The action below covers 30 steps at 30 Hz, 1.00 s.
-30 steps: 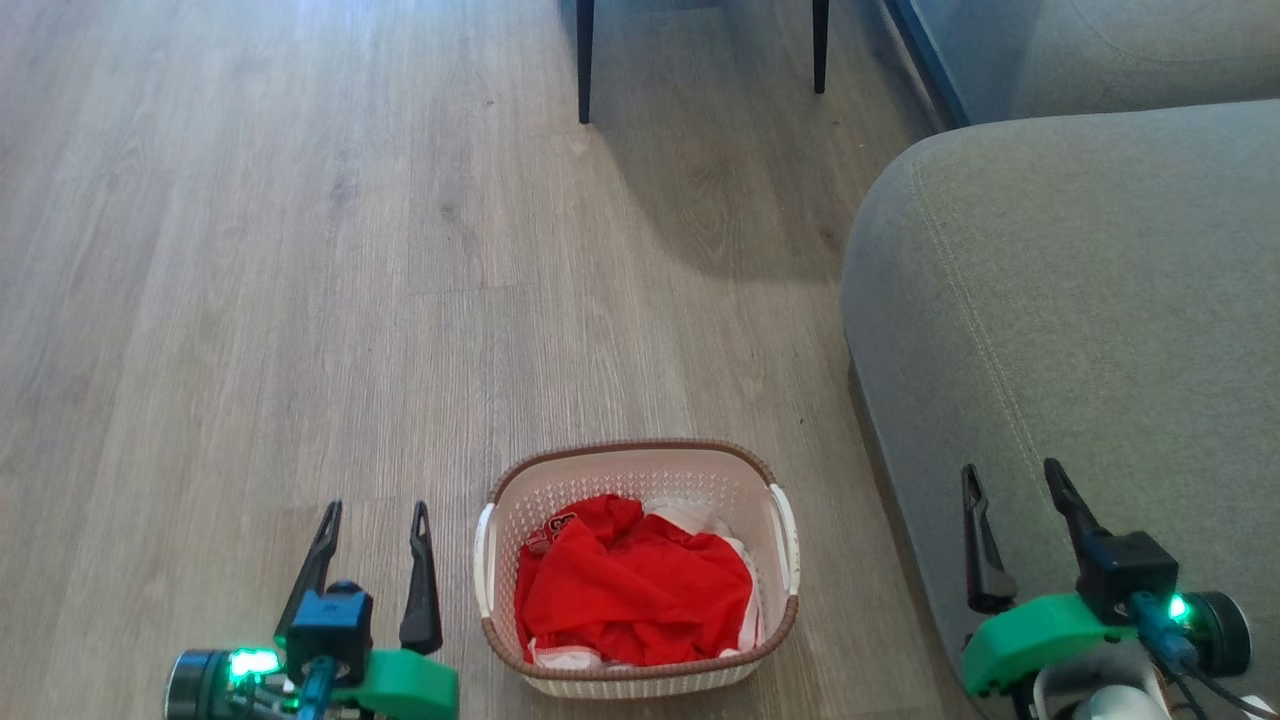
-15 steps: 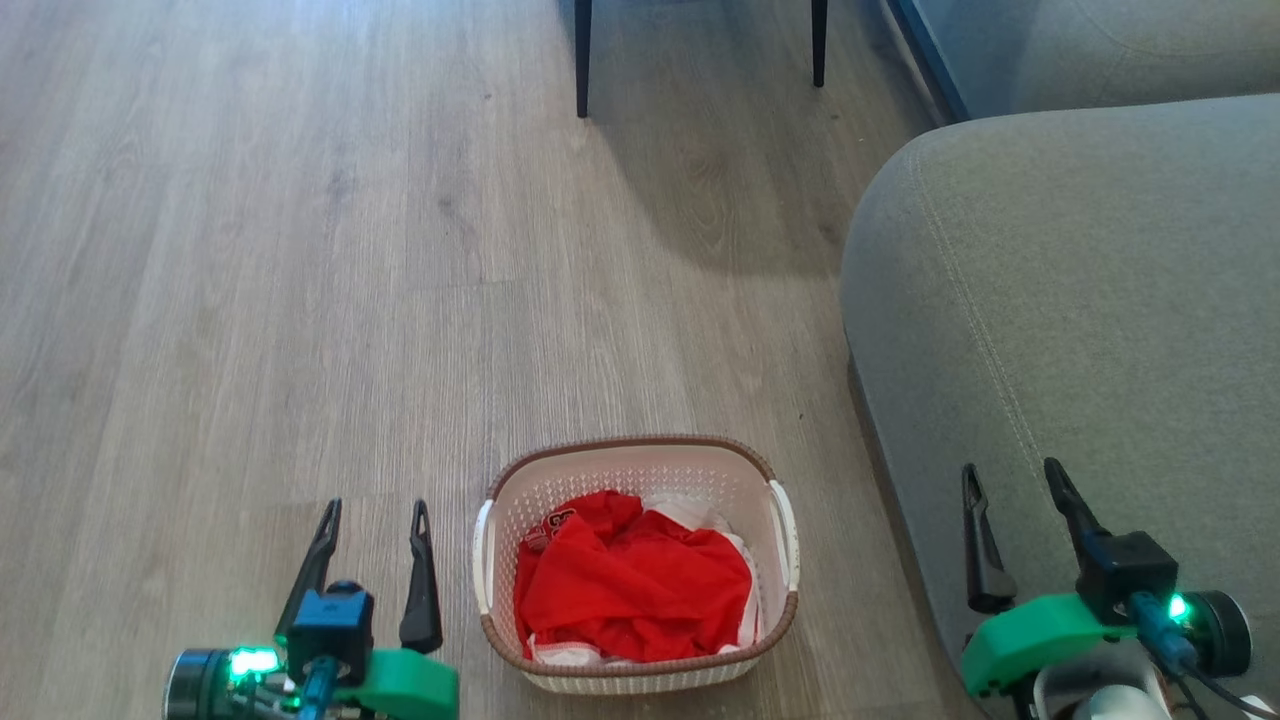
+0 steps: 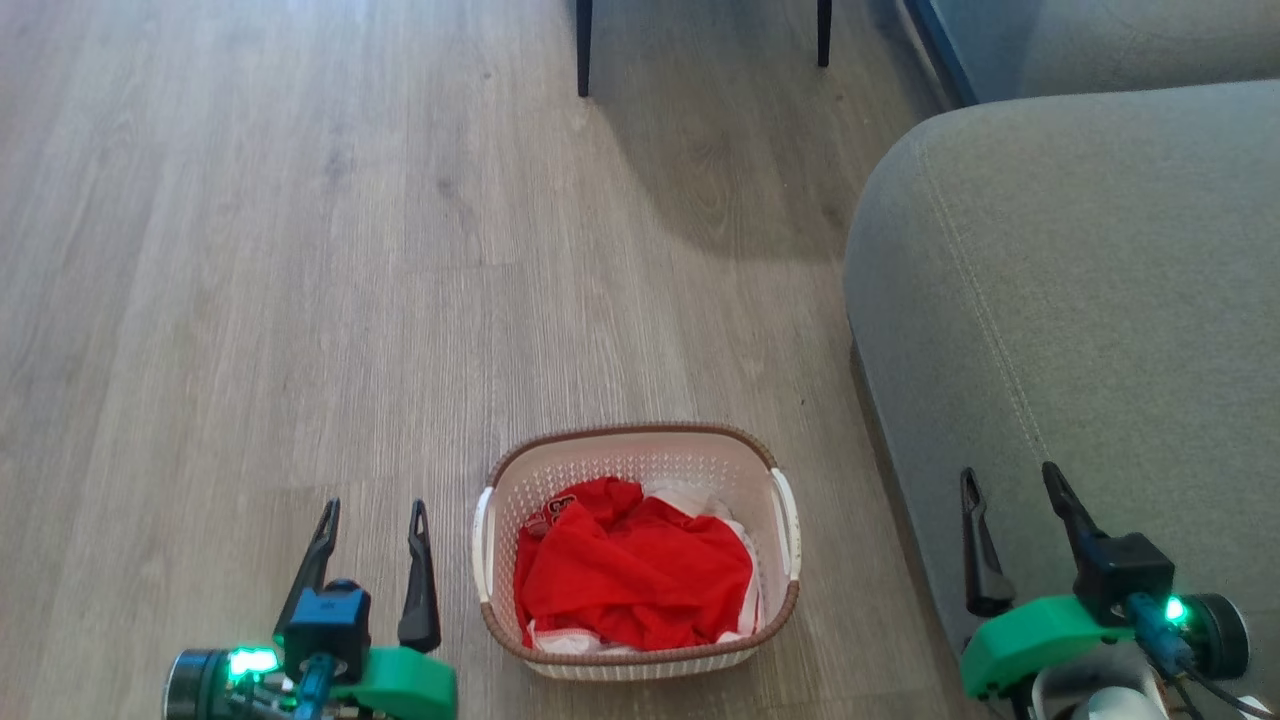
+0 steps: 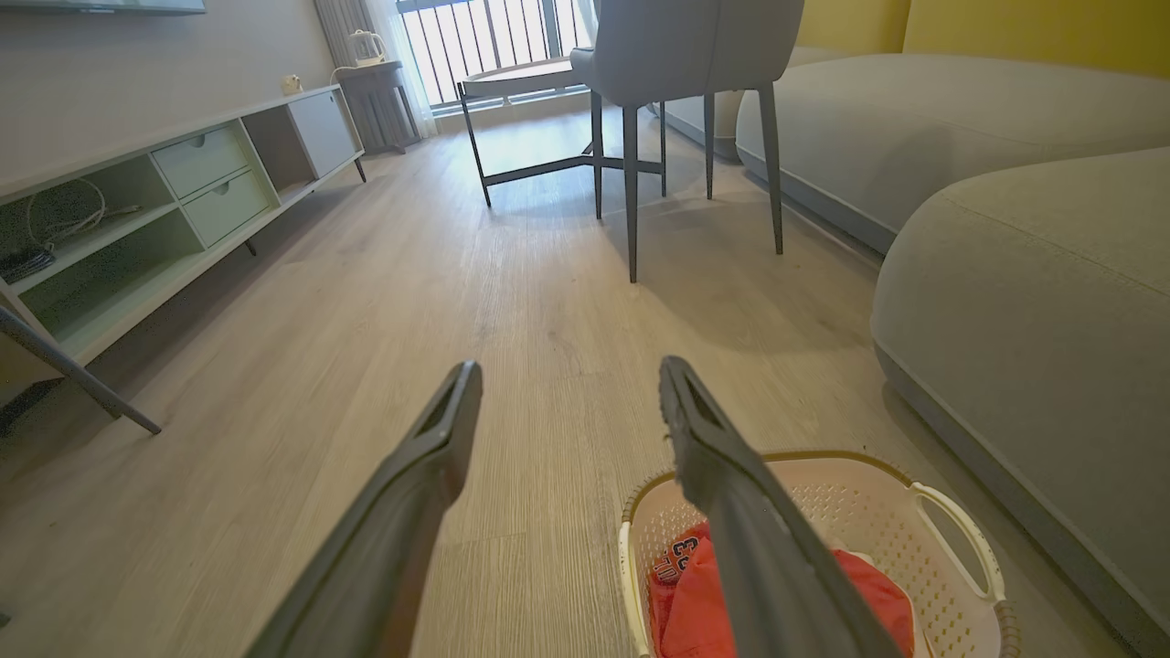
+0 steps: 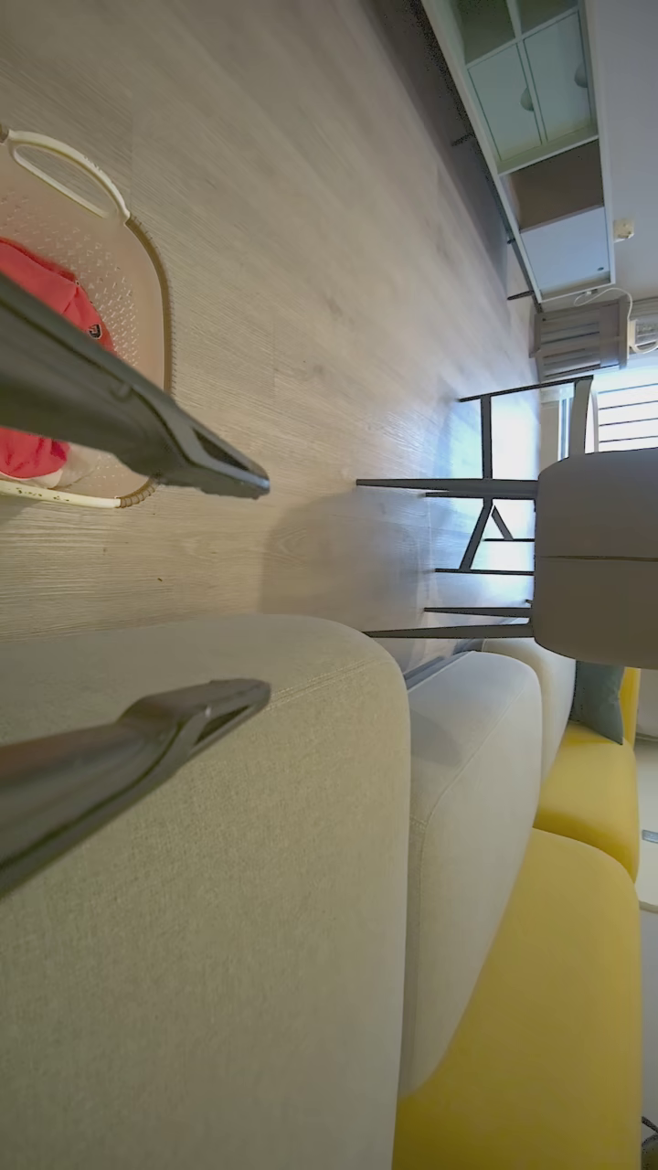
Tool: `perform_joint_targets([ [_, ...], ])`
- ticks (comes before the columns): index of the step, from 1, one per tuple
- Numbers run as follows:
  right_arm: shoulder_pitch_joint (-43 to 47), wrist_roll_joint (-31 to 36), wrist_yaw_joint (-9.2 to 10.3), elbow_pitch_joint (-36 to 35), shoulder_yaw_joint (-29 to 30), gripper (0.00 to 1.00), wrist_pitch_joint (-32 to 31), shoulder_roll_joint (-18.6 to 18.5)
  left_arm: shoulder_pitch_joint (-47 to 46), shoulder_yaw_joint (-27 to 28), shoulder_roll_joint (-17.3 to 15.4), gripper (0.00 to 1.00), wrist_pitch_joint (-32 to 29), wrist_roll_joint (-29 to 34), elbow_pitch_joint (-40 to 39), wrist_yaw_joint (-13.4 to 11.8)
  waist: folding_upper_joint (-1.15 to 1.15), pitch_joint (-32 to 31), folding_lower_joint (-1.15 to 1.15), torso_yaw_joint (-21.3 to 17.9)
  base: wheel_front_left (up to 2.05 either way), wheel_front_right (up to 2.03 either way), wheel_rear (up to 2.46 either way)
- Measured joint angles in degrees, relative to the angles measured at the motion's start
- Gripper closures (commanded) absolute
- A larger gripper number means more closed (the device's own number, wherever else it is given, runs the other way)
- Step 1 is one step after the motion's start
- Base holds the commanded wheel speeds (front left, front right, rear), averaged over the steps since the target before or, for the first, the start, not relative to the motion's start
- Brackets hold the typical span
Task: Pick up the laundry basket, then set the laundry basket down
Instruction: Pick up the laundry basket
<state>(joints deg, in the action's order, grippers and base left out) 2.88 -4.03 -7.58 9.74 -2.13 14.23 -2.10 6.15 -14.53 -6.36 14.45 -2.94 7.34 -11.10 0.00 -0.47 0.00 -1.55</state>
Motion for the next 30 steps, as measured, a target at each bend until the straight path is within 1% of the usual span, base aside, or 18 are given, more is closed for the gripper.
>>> perform_joint_targets([
  [3, -0.2, 0.0, 0.00, 0.6, -0.2, 0.00, 0.0, 0.0, 0.0, 0.3, 0.3, 0.00, 0.0, -0.1, 0.7, 0.1, 0.00, 0.9, 0.00, 0.0, 0.00, 0.00, 0.00],
  [5, -0.4, -0.3, 0.00, 1.0, -0.3, 0.00, 0.0, 0.0, -0.2, 0.5, 0.7, 0.00, 0.0, -0.7, 1.0, 0.6, 0.00, 1.8, 0.00, -0.1, 0.00, 0.00, 0.00],
  [7, -1.2, -0.8, 0.00, 1.9, -0.4, 0.00, 0.0, 0.0, -0.7, 1.0, 1.1, 0.00, 0.0, -1.8, 1.4, 1.3, 0.00, 3.1, 0.00, -0.2, 0.00, 0.00, 0.00],
  [10, -4.4, -1.3, 0.00, 3.2, -0.4, 0.00, 0.0, 0.0, -2.9, 1.5, 1.5, 0.00, 0.0, -1.8, 3.2, 2.6, 0.00, 5.6, 0.00, -0.2, 0.00, 0.00, 0.00],
  [12, -7.3, -2.3, 0.00, 4.3, -0.4, 0.00, 0.0, -0.1, -5.4, 1.9, 1.7, 0.00, 0.0, -2.2, 4.7, 3.5, 0.00, 7.5, 0.00, -0.3, 0.00, 0.00, 0.00],
  [16, -13.0, -3.1, 0.00, 7.6, -1.6, 0.00, 0.0, -0.2, -10.9, 2.6, 2.2, 0.00, 0.0, -3.2, 7.7, 4.7, 0.00, 12.0, 0.00, -0.4, 0.00, 0.00, 0.00],
  [21, -20.7, -4.0, 0.00, 12.7, -3.2, 0.00, 0.0, -0.4, -18.5, 3.3, 3.0, 0.00, 0.0, -3.3, 13.5, 6.5, 0.00, 18.8, -0.01, -0.4, 0.00, 0.00, 0.00],
  [22, -20.7, -4.0, 0.00, 12.7, -3.2, 0.00, 0.0, -0.4, -18.5, 3.3, 3.0, 0.00, 0.0, -3.3, 13.5, 6.5, 0.00, 18.8, -0.01, -0.4, 0.00, 0.00, 0.00],
  [27, -29.6, -4.1, 0.00, 17.3, -3.8, 0.00, 0.0, -0.5, -26.7, 4.0, 3.4, 0.00, 0.0, -3.1, 18.3, 7.1, 0.00, 26.6, -0.02, -0.4, 0.00, 0.00, 0.00],
  [30, -33.5, -4.1, 0.00, 19.6, -4.5, 0.00, 0.1, -0.6, -31.2, 4.0, 3.6, 0.00, 0.0, -2.5, 21.0, 7.1, 0.00, 31.1, -0.02, -0.2, 0.00, 0.00, 0.00],
])
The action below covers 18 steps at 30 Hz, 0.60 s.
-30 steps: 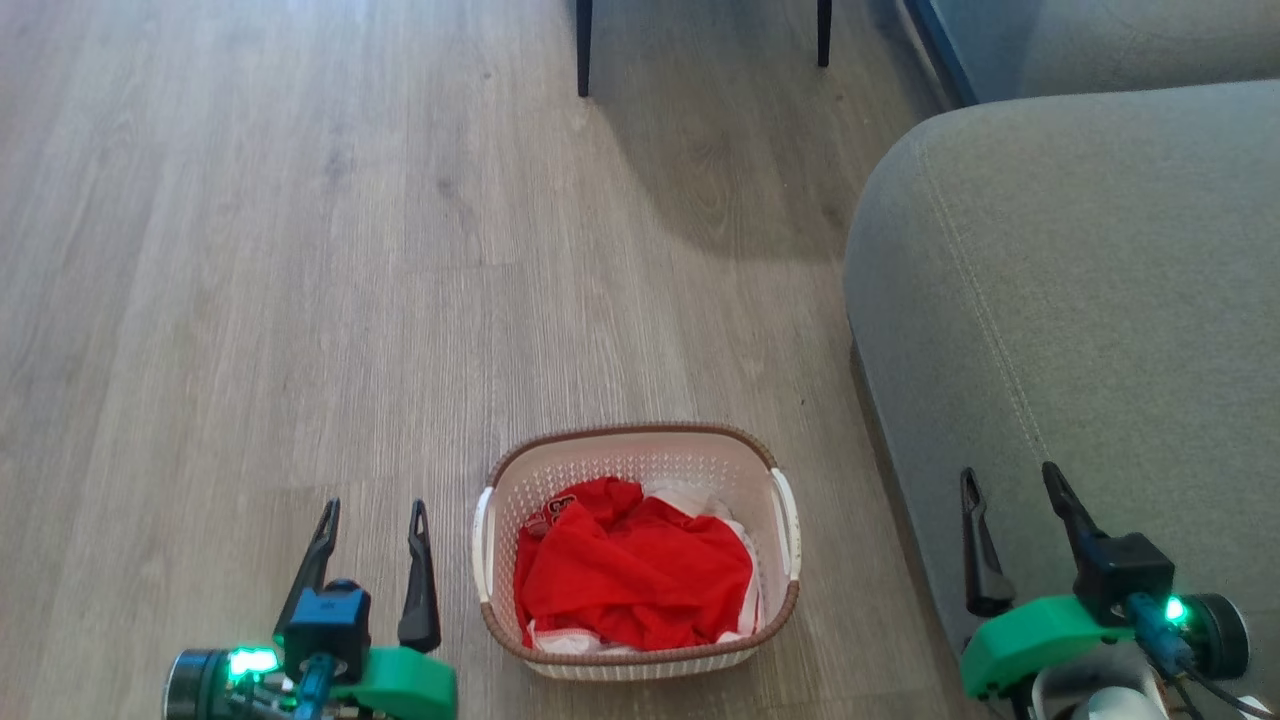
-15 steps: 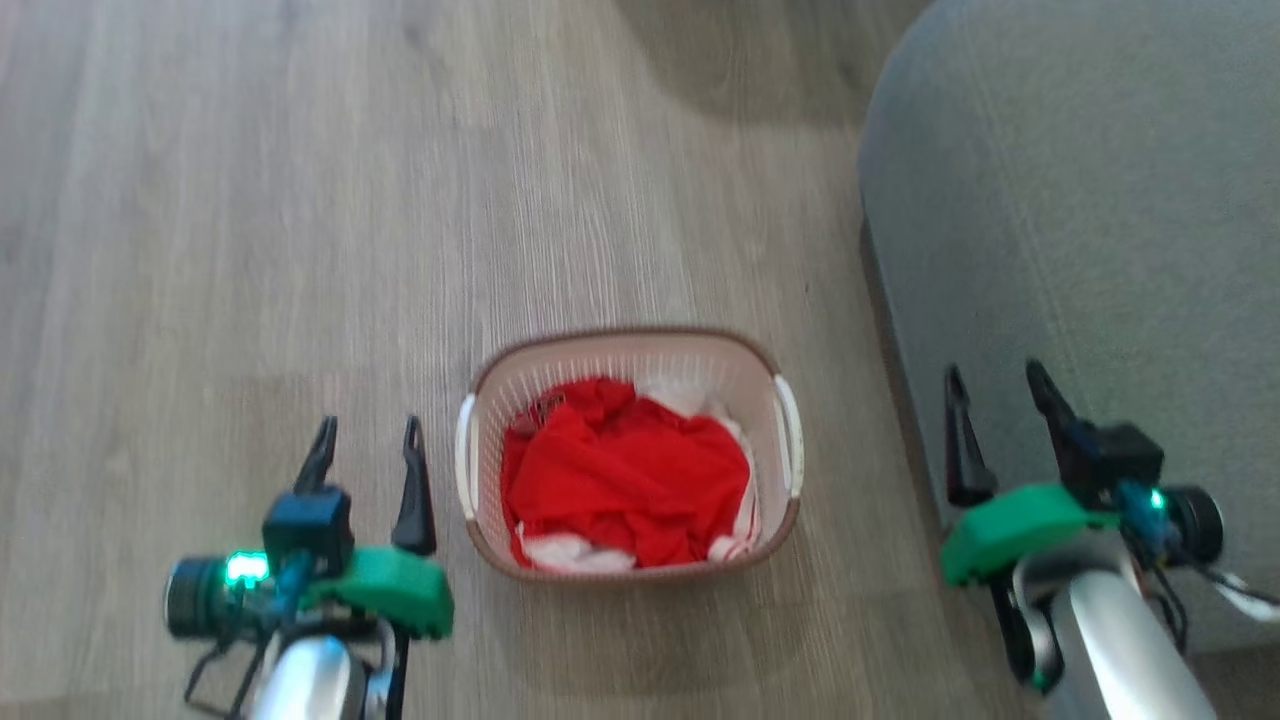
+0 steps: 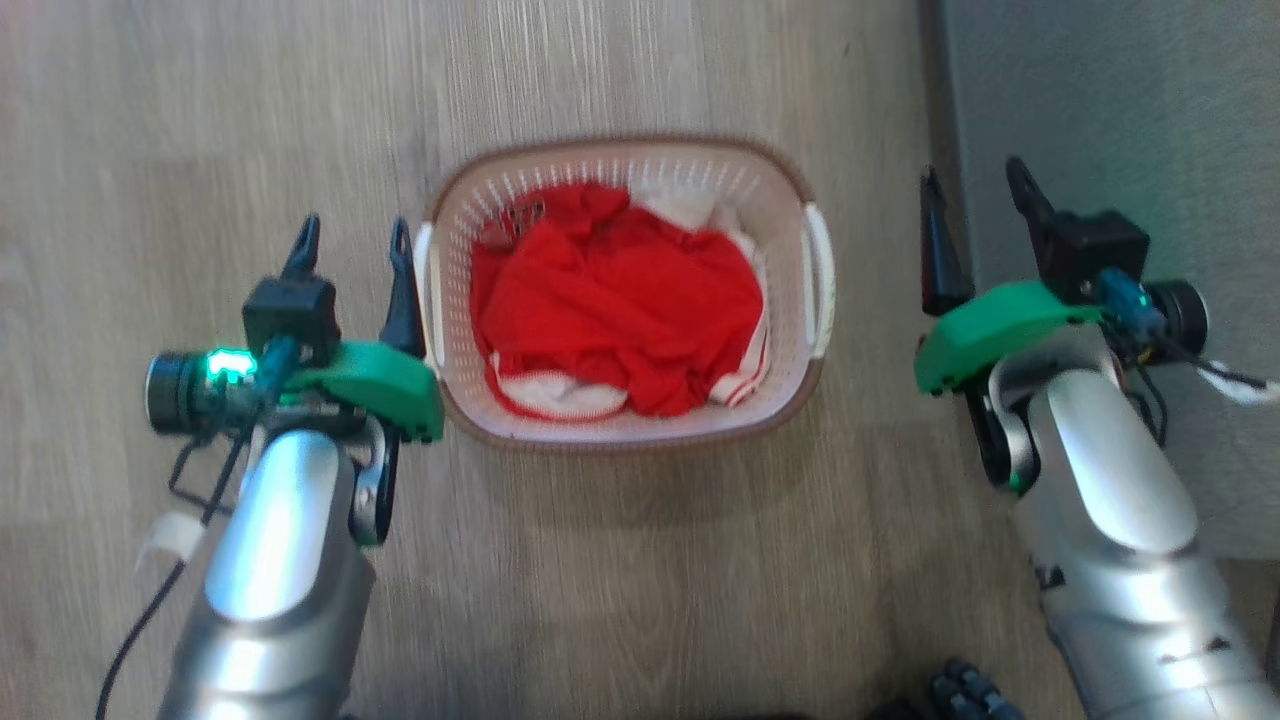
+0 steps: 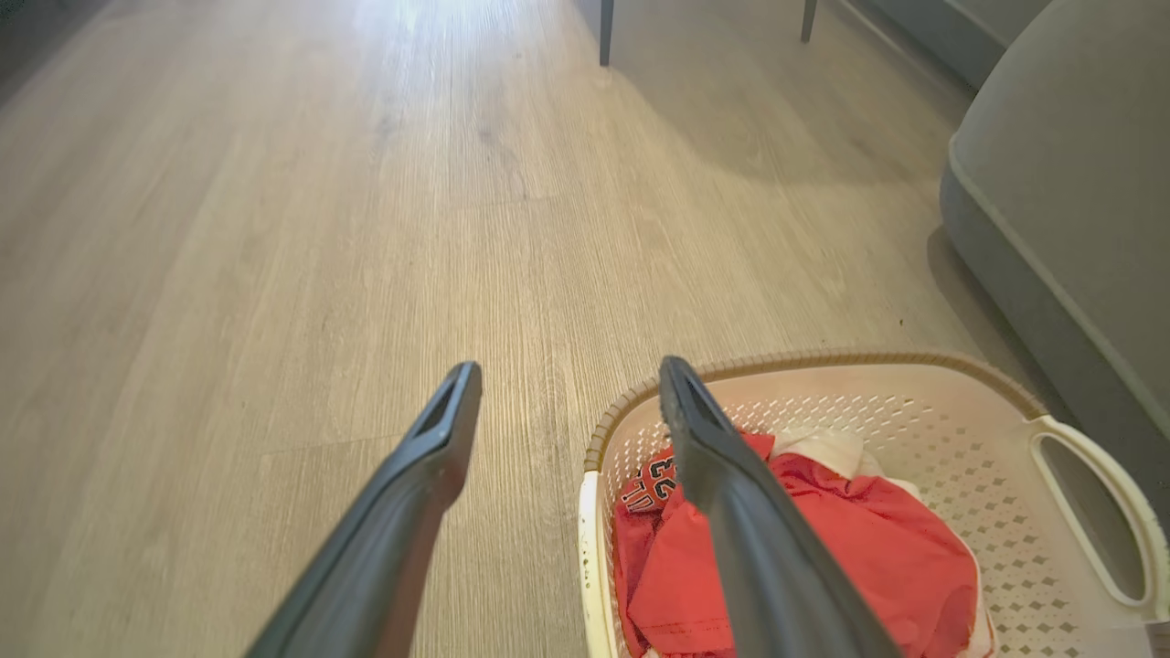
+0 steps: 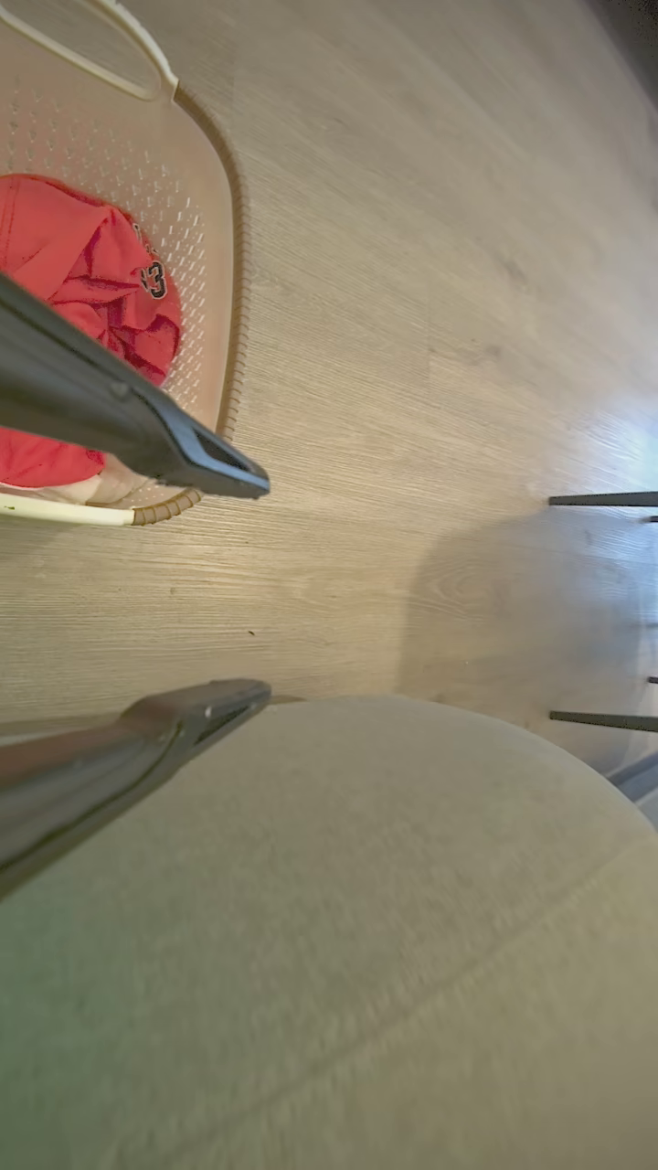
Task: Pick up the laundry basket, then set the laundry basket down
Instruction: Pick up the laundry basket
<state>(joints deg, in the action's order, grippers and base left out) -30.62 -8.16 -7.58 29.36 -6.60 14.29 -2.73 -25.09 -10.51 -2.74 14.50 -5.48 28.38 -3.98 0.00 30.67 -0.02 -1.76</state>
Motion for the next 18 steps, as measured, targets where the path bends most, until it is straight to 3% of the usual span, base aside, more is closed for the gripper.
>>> perform_joint_targets([
  [9, -7.4, -1.2, 0.00, 7.8, -1.4, 0.00, 0.0, -0.3, -7.8, -0.8, 0.4, 0.00, 0.1, 1.0, 7.0, 0.5, 0.00, 11.3, 0.01, 0.5, 0.00, 0.00, 0.00],
  [18, -11.4, -1.7, 0.00, 11.2, -3.3, 0.00, 0.0, -0.7, -14.3, -3.7, 0.8, 0.00, 0.1, 0.4, 15.8, 1.7, 0.00, 18.3, 0.02, 1.6, 0.00, 0.00, 0.00],
])
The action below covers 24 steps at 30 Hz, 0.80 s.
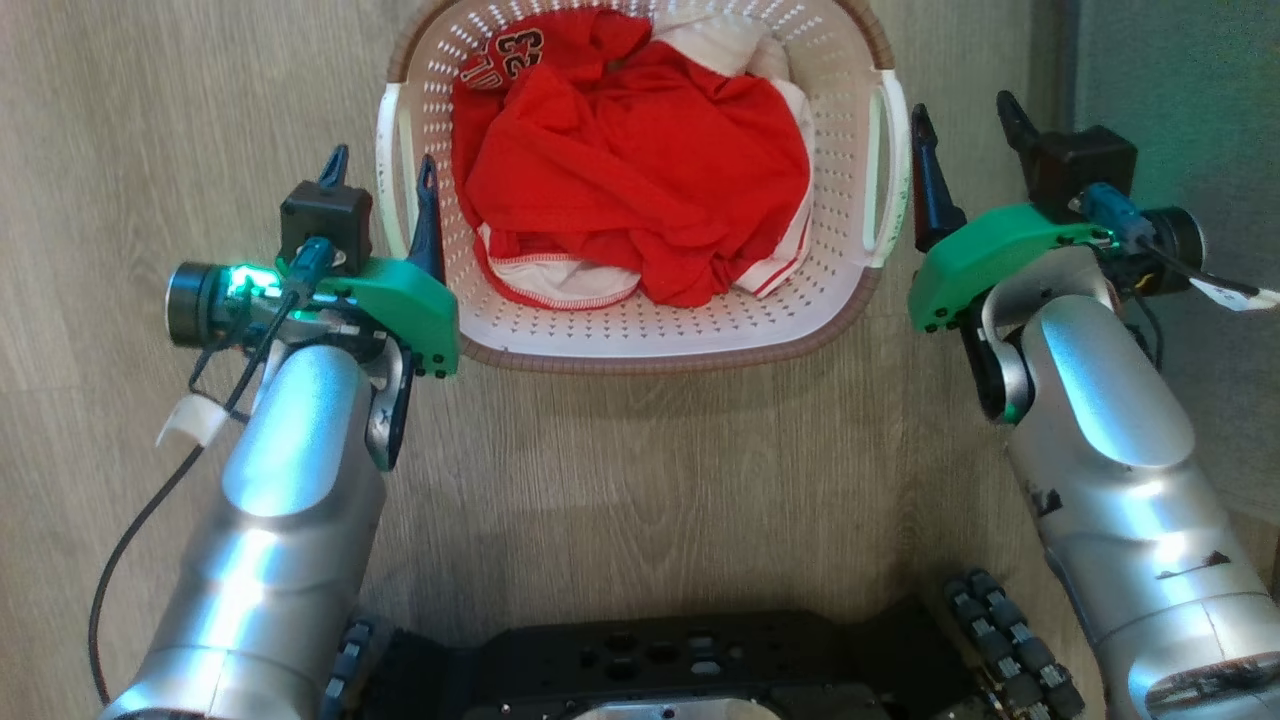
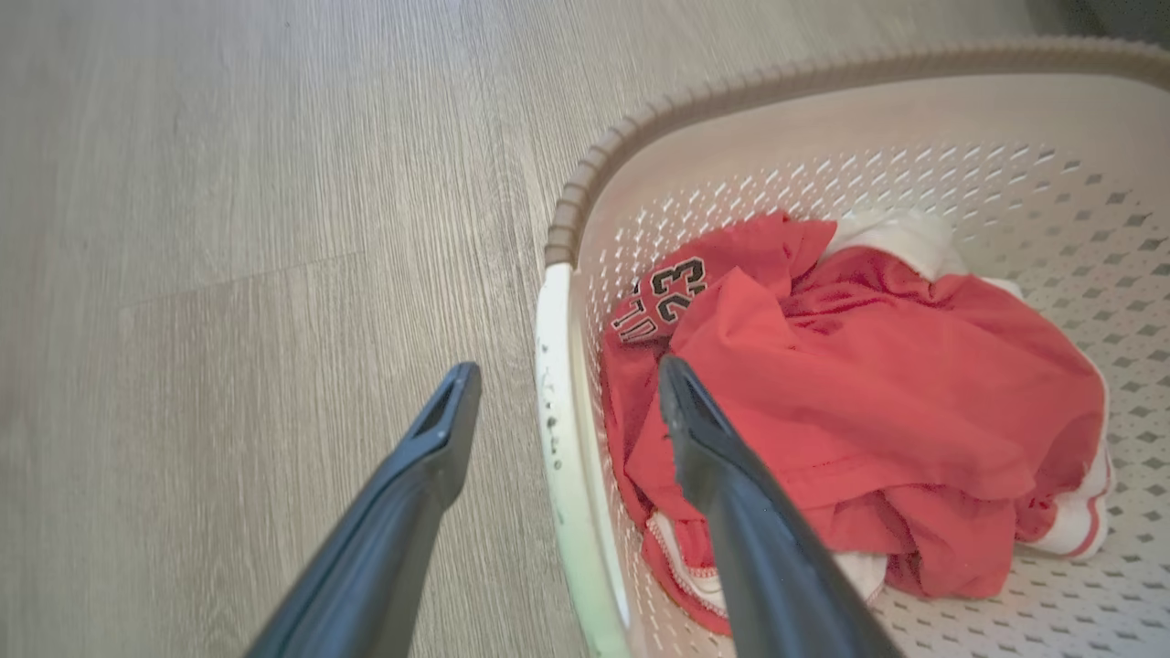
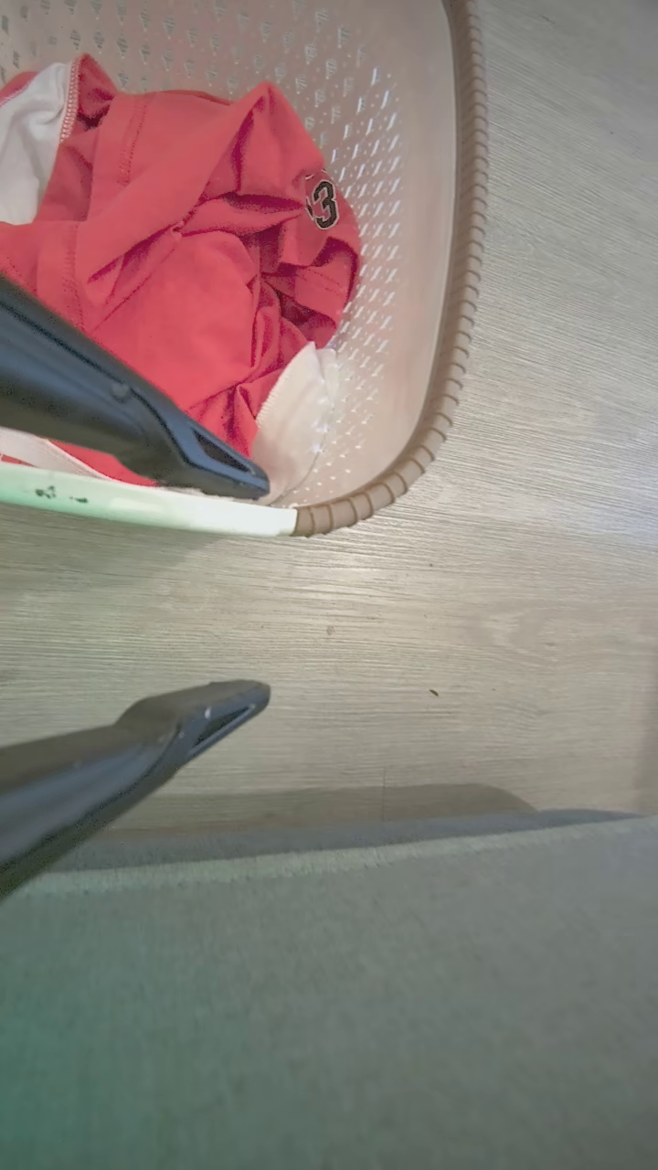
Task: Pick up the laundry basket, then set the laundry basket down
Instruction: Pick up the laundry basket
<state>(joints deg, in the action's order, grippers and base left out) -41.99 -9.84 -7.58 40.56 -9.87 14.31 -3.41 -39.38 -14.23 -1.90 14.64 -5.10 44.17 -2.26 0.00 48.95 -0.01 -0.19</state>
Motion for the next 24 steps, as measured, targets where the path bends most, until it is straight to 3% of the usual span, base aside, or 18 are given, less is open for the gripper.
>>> perform_joint_targets([
  [6, -0.2, -1.9, 0.00, 2.5, -2.4, 0.00, 0.0, 0.0, -2.0, -1.5, 0.1, 0.00, 0.0, -1.2, 6.6, 0.0, 0.00, 1.5, 0.00, 0.3, 0.00, 0.00, 0.00],
  [24, -5.2, -8.3, 0.00, 11.2, -8.5, 0.00, 0.0, -0.2, -9.9, -7.1, 0.2, 0.00, 0.1, -2.5, 16.1, 1.3, 0.00, 3.7, 0.01, 0.2, 0.00, 0.00, 0.00],
])
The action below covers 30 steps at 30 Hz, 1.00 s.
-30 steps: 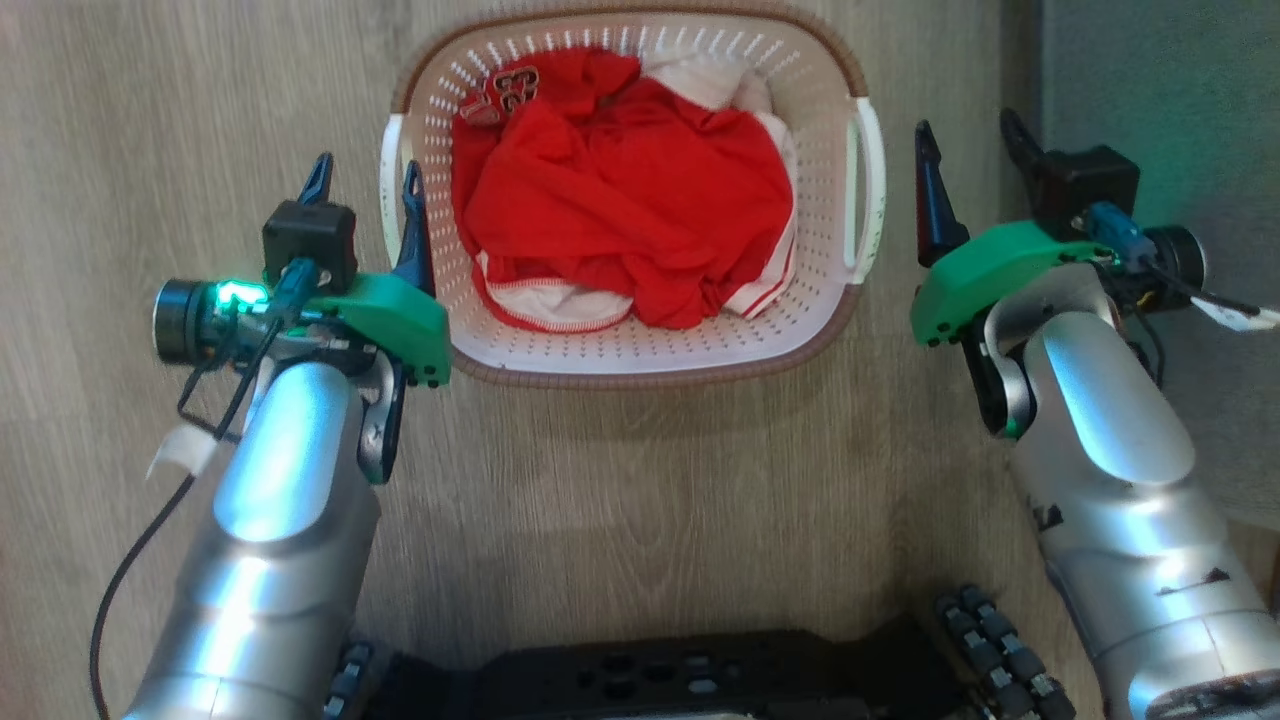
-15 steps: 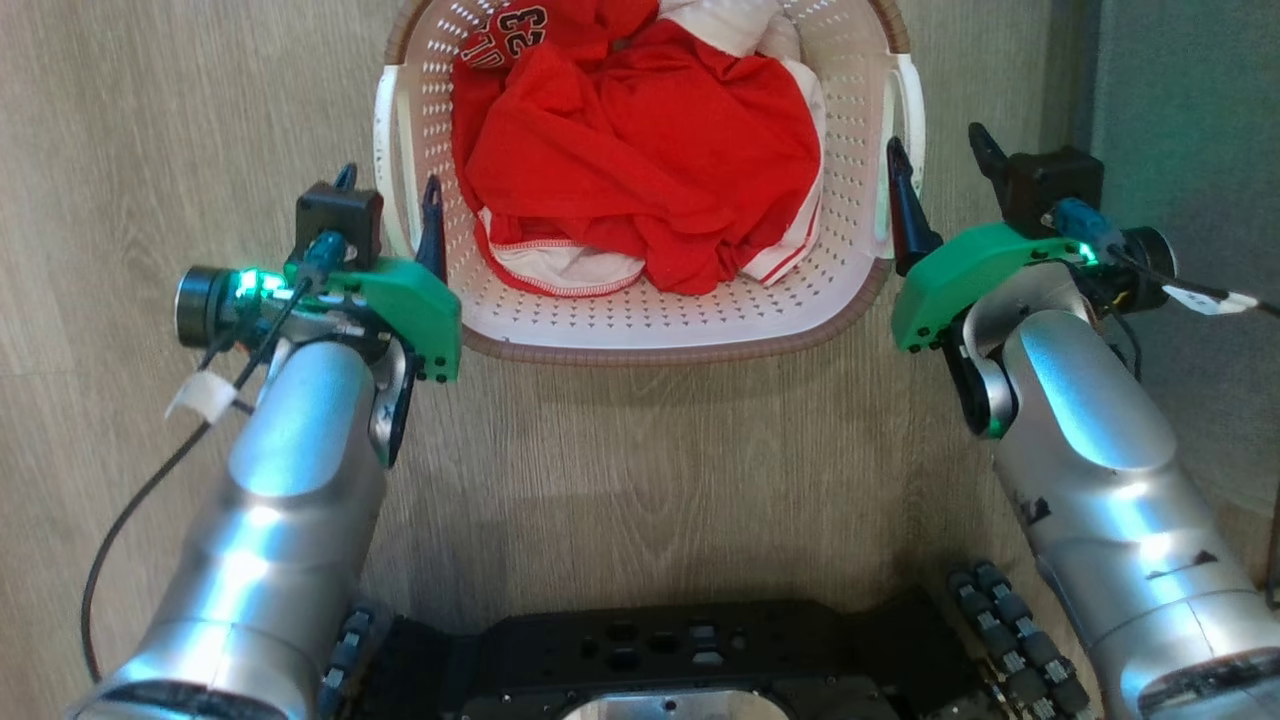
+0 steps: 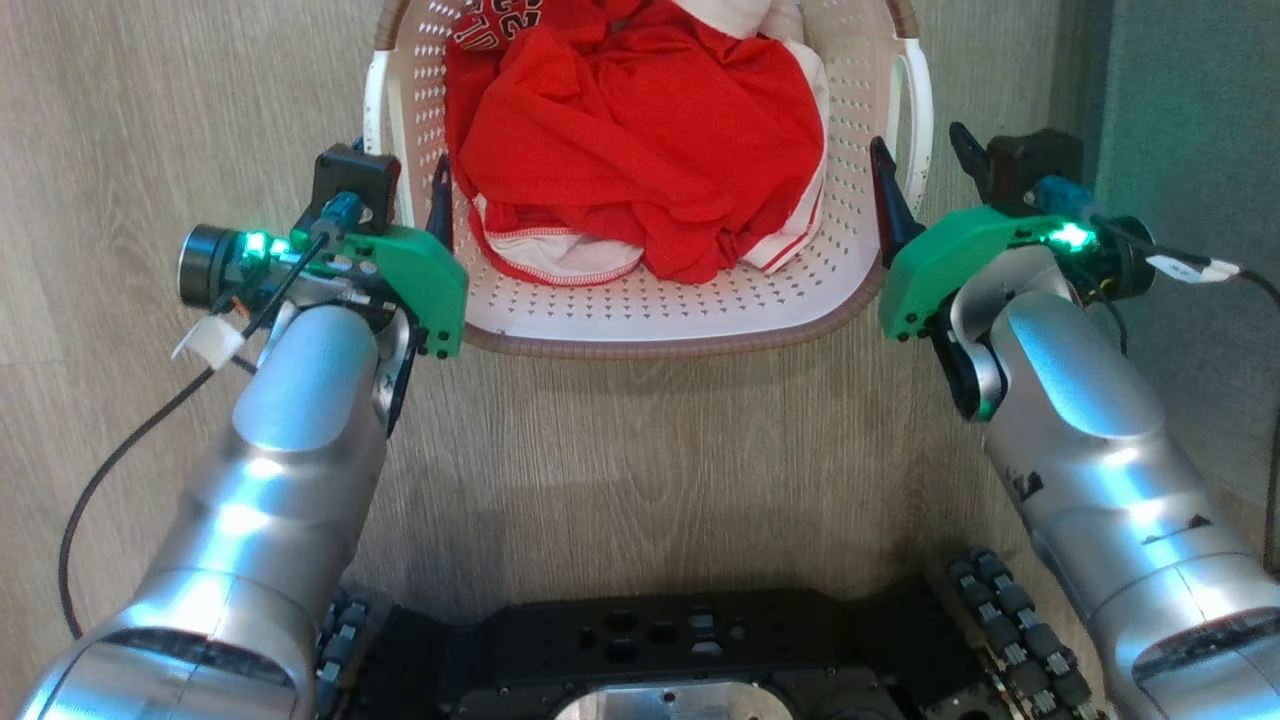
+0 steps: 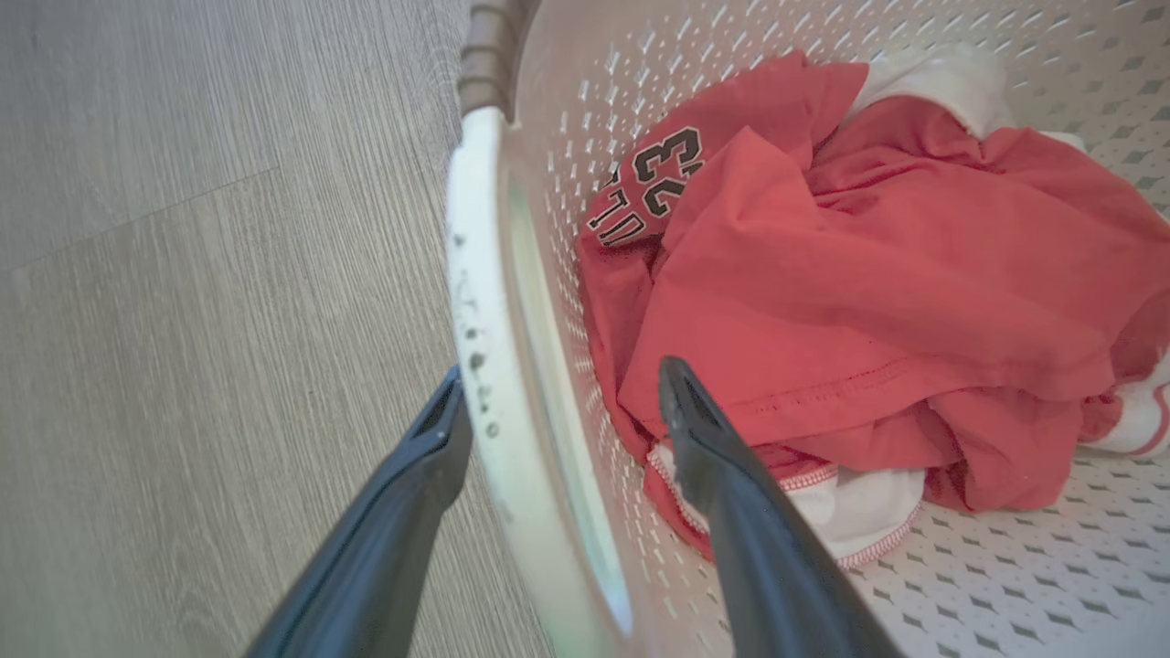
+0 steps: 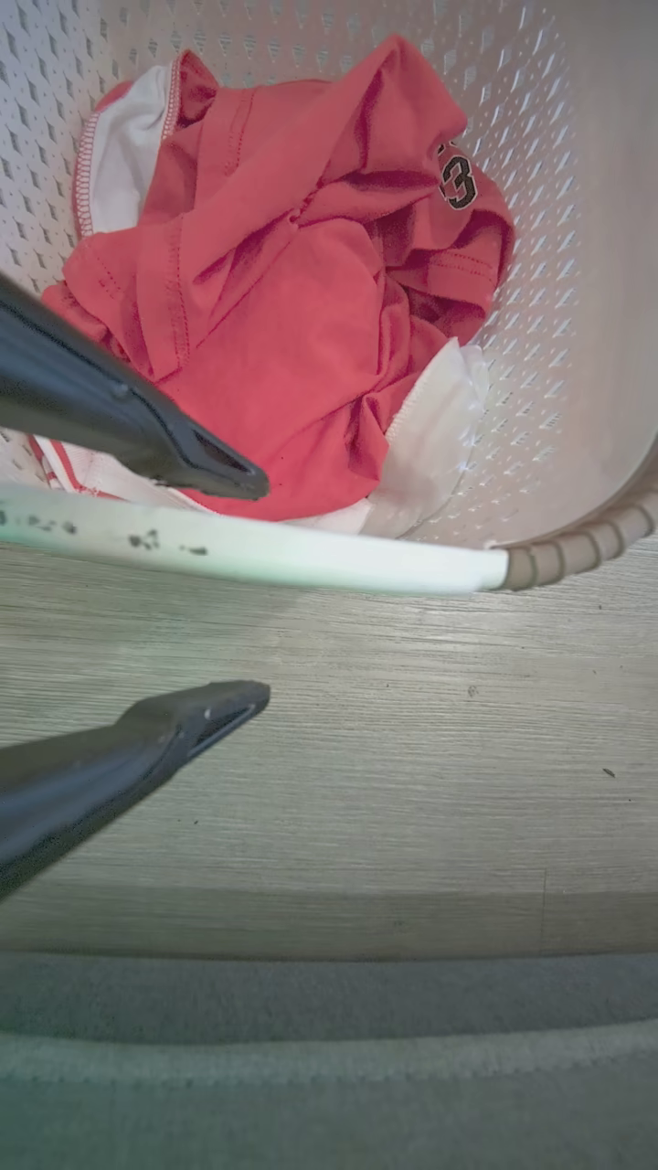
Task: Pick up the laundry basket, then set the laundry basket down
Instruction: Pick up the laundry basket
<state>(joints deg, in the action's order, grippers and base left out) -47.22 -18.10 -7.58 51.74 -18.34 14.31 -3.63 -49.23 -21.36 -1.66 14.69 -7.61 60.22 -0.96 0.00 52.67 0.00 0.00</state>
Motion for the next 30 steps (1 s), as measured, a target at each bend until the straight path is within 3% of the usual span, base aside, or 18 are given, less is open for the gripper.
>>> perform_joint_targets([
  [5, -1.9, -1.0, 0.00, 2.3, -0.6, 0.00, 0.0, -0.1, -1.1, -1.6, 0.0, 0.00, 0.0, -1.6, 0.7, -0.1, 0.00, 0.7, 0.00, 0.2, 0.00, 0.00, 0.00],
  [8, -2.5, -1.6, 0.00, 3.7, -1.4, 0.04, 0.0, -0.1, -1.7, -2.4, 0.0, 0.09, 0.0, -2.3, 1.7, -0.2, 0.00, 1.2, 0.00, 0.4, 0.00, 0.00, 0.00],
  [11, -3.3, -2.1, 0.00, 4.8, -1.8, 0.29, 0.0, -0.1, -1.9, -3.2, 0.0, 0.21, 0.0, -3.1, 2.2, -0.6, 0.00, 1.5, 0.00, 0.6, 0.00, 0.00, 0.00],
  [12, -3.6, -2.3, 0.00, 5.1, -2.1, 0.45, 0.0, -0.1, -2.0, -3.7, 0.0, 0.26, 0.0, -3.3, 2.3, -0.6, 0.00, 1.6, 0.00, 0.7, 0.00, 0.00, 0.00],
  [14, -3.9, -2.6, 0.00, 5.4, -2.4, 0.71, 0.0, -0.1, -2.2, -4.0, 0.0, 0.53, 0.0, -3.6, 2.4, -0.6, 0.00, 1.7, 0.00, 0.8, 0.00, 0.00, 0.00],
  [15, -4.6, -2.8, 0.00, 6.0, -2.9, 0.91, 0.0, 0.0, -2.7, -4.4, 0.0, 0.62, 0.0, -4.0, 2.7, -0.6, 0.00, 1.8, 0.00, 0.9, 0.00, 0.00, 0.00],
  [16, -4.8, -2.9, -0.01, 6.4, -3.3, 1.00, 0.0, 0.0, -2.7, -4.7, 0.1, 0.76, 0.0, -4.2, 2.8, -0.6, 0.00, 1.8, 0.00, 0.9, 0.00, 0.00, 0.00],
  [17, -5.1, -3.3, -0.01, 6.7, -3.4, 1.00, 0.3, 0.2, -2.7, -5.1, 0.3, 1.00, 0.0, -4.2, 3.0, -0.6, 0.00, 1.8, 0.00, 1.0, 0.00, 0.00, 0.00],
  [30, -5.3, -6.7, -0.01, 10.1, -6.0, 1.00, 0.4, 0.2, -2.6, -8.0, 0.5, 1.00, 0.0, -7.4, 4.7, -1.3, 0.00, -0.7, 0.00, 1.0, 0.00, 0.00, 0.00],
])
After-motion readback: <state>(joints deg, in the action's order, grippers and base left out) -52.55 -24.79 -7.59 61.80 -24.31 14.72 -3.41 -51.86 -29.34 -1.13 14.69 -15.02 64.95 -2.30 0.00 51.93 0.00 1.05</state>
